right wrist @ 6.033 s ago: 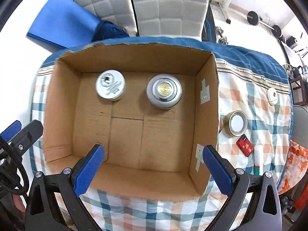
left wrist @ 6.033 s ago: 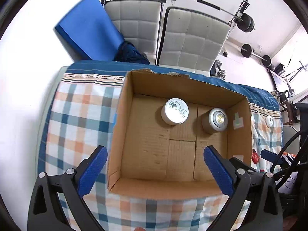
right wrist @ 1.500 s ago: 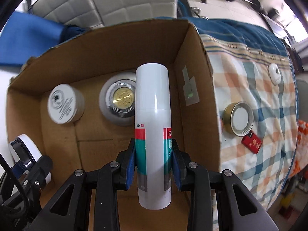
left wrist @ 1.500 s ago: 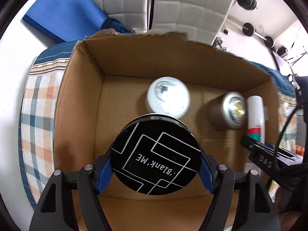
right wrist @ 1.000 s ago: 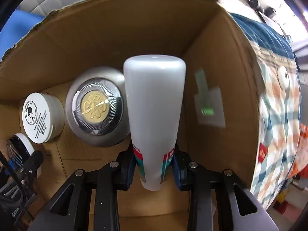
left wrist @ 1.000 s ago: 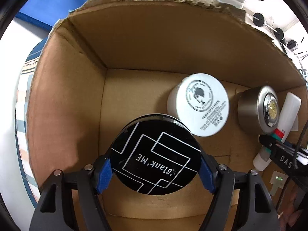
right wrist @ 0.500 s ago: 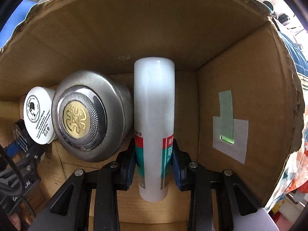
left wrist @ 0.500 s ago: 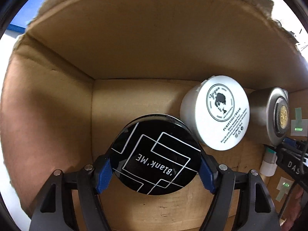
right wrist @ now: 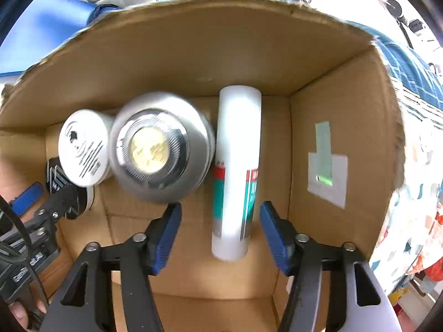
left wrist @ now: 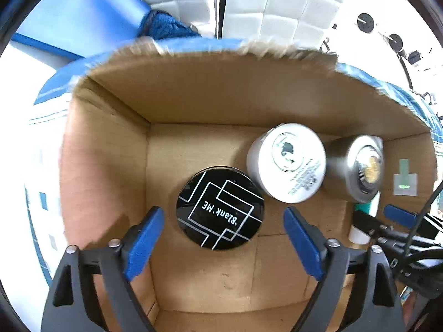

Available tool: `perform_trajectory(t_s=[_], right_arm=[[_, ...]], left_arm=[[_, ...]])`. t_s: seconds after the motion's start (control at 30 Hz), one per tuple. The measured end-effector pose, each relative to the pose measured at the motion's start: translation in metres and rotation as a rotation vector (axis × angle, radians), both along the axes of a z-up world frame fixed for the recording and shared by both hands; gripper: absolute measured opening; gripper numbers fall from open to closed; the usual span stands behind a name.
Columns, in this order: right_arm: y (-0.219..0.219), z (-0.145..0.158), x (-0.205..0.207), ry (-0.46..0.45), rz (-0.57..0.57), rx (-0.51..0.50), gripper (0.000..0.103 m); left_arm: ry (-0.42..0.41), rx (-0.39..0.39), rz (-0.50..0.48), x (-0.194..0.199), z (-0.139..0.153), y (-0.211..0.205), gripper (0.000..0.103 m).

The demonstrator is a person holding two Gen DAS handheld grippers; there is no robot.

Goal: Organize rigid objects
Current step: 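Carry spray bottle and black tin into the box and release them, then withdraw both tools from the box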

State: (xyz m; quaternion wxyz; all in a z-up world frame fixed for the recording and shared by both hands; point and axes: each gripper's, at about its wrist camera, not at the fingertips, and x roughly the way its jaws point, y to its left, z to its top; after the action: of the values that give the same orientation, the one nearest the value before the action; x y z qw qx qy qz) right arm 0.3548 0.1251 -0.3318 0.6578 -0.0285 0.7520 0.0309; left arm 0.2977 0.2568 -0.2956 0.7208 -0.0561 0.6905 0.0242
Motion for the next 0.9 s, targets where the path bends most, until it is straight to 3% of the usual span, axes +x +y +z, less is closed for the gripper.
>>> perform_trajectory(t_s=[0.03,0.17,0.3,0.4,0.7,0.9], right_arm=[[0.000,0.004,-0.002,-0.003,0.004,0.002,0.070],[0.002,0.020,-0.014,-0.036,0.012,-0.008,0.087],[-0.005,0.038,-0.035,-0.068,0.024,-0.003,0.088],[-0.008,0.047,-0.059,-0.066,0.023,0.036,0.095],[-0.008,0.086,-0.098,-0.145,0.067,0.071,0.096],[-0.017,0.121,-0.138,-0.230,0.096,0.089,0.096]], left_arm=[[-0.008,0.008,-0.002,-0.003,0.005,-0.001,0.098],[-0.029,0.024,0.015,-0.015,0.025,0.000,0.103],[-0.063,0.020,0.035,-0.033,0.041,0.005,0.103],[-0.086,0.013,0.039,-0.044,0.058,0.007,0.103],[-0.187,0.018,0.063,-0.083,0.093,0.017,0.103],[-0.260,0.064,0.080,-0.121,0.128,0.007,0.103]])
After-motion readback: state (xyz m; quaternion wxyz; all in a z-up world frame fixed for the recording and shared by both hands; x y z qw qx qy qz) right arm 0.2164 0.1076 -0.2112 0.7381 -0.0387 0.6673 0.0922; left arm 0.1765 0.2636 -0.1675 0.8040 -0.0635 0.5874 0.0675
